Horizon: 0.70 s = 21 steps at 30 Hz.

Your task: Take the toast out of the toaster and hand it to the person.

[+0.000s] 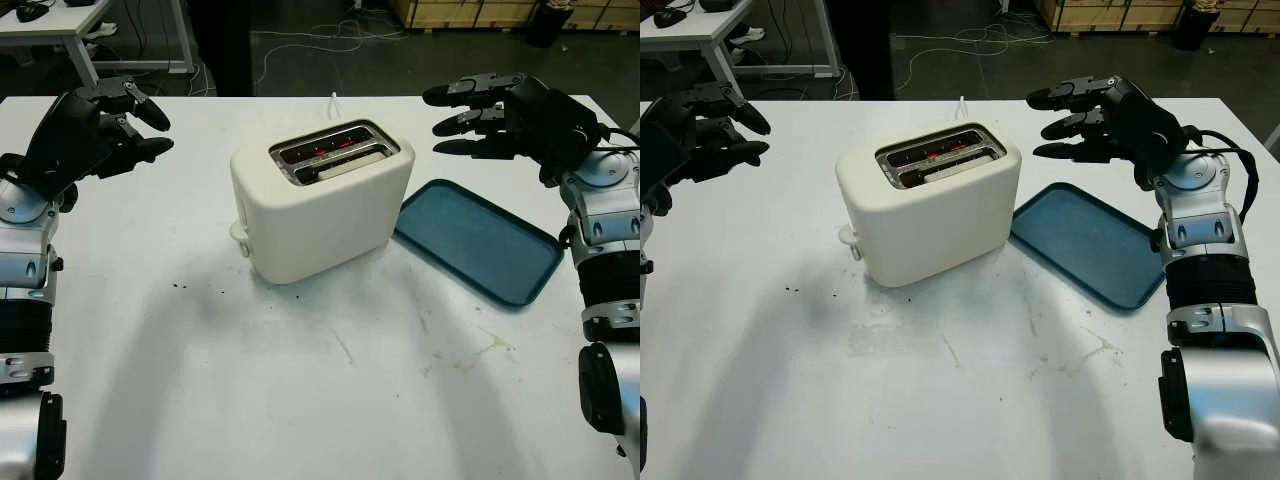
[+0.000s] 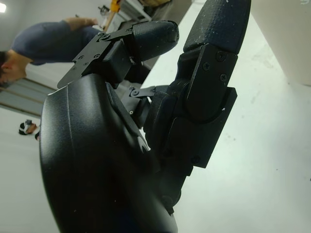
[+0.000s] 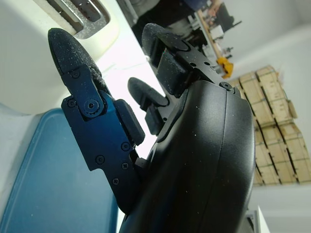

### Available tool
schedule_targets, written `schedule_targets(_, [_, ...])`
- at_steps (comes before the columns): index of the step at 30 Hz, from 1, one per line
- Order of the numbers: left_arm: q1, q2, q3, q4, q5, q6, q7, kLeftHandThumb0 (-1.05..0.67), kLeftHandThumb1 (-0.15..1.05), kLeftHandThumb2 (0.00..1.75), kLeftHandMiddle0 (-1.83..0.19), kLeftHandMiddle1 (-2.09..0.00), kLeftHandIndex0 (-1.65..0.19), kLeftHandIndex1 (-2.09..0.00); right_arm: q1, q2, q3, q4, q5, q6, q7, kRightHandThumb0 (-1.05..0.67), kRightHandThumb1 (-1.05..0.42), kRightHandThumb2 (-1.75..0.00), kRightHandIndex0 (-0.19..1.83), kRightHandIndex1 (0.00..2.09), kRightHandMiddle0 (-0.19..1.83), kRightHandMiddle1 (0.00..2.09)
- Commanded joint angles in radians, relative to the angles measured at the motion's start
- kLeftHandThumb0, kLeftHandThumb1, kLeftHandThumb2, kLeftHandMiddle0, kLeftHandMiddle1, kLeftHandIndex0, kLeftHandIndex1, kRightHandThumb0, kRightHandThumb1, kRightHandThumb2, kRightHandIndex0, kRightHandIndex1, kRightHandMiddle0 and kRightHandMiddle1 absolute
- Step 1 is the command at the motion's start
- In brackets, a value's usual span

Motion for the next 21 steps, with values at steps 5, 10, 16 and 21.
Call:
schedule_targets(5, [0.005, 0.01, 0.004, -0.006, -0.008, -0.01, -0.001, -1.05, 0.92, 0.02, -0.62, -1.45, -0.52, -1.37, 0.0, 0.001, -0.006, -0.003, 0.007, -0.001, -0.004, -0.72, -0.7, 0.0, 0.59, 0.56, 0.77, 0.0])
schedule_targets(10, [0.006, 0.009, 0.005, -0.01, -0.008, -0.005, 0.0, -1.05, 0.92, 0.01, -0.62, -1.45, -0.52, -1.37, 0.001, 0.0, -0.008, -0.002, 0.01, -0.001, -0.003, -0.73, -0.7, 0.0, 0.59, 0.58, 0.77, 0.0])
schedule_targets(16, [0.01, 0.009, 0.006, -0.014, -0.012, -0.004, -0.004, -1.05, 0.92, 0.02, -0.61, -1.45, -0.51, -1.36, 0.003, 0.001, -0.01, 0.001, 0.012, -0.002, -0.002, -0.73, -0.7, 0.0, 0.58, 0.57, 0.77, 0.0])
schedule_targets(21, [0.01, 0.009, 0.006, -0.009, -0.017, -0.012, -0.01, -1.05, 0.92, 0.03, -0.59, -1.44, -0.48, -1.36, 0.005, 0.0, -0.007, 0.003, 0.01, -0.021, 0.0, -0.72, -0.71, 0.0, 0.58, 0.57, 0.76, 0.0])
